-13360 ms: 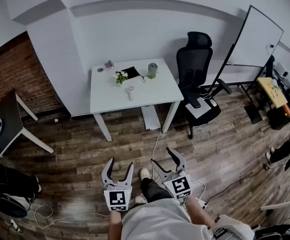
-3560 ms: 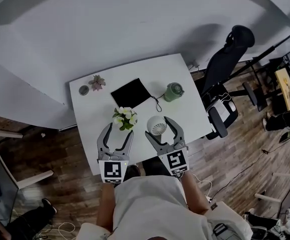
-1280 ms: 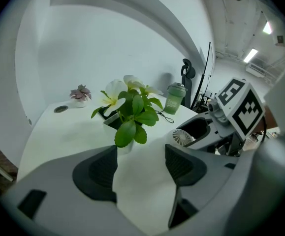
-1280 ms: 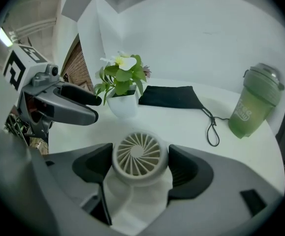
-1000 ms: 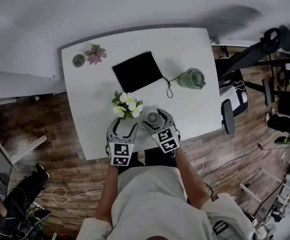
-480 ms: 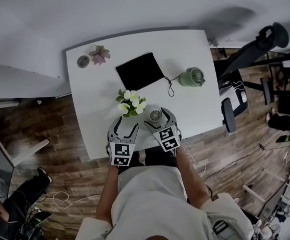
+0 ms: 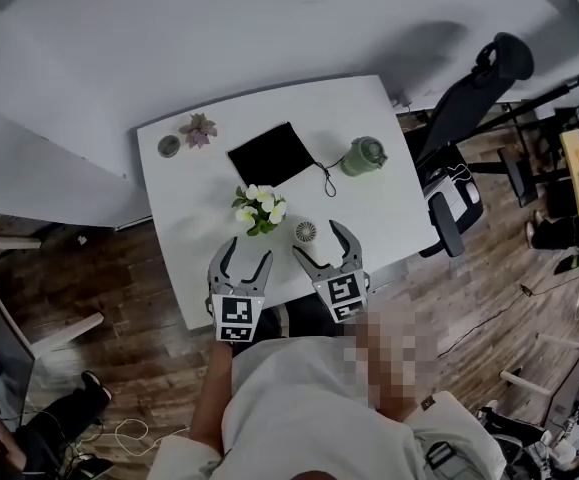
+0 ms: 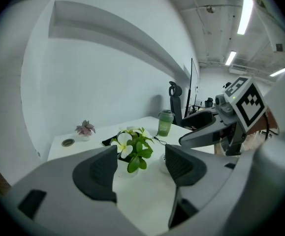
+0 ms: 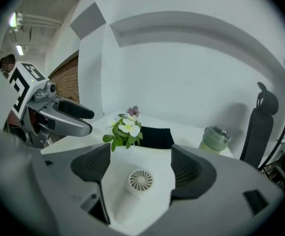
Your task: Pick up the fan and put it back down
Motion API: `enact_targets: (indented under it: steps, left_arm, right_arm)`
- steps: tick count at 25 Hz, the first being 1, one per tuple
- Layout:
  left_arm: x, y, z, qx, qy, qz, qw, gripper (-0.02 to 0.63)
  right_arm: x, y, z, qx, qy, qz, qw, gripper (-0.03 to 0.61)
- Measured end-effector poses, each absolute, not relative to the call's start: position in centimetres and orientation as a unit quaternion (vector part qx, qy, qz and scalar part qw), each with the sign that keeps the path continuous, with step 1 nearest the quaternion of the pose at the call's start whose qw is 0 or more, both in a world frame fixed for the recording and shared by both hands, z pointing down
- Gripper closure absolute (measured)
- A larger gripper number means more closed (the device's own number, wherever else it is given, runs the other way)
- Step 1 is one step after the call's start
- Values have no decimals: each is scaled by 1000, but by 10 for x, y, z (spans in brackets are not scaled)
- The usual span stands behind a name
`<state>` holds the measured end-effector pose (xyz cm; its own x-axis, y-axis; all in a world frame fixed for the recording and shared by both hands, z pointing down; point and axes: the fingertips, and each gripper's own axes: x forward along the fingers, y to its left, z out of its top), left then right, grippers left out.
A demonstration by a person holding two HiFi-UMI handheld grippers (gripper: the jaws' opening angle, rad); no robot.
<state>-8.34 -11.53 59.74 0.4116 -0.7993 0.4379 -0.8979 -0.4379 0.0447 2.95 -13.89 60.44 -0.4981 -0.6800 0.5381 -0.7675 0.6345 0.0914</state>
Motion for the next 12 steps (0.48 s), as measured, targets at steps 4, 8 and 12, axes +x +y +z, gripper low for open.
enact_targets:
  steps: [4, 8, 12]
  left_arm:
    - [-87, -112, 562, 838, -514, 153, 102, 314]
    - [-87, -108, 532, 844, -516, 131, 72, 314]
    - [-87, -98, 506, 848, -516, 114, 51, 314]
  right_arm:
    - [26, -127, 560, 440, -865, 52, 235, 195]
    - [22, -115, 523, 450, -869, 24, 205, 196]
    - [22, -105, 497, 460, -867, -3, 191, 198]
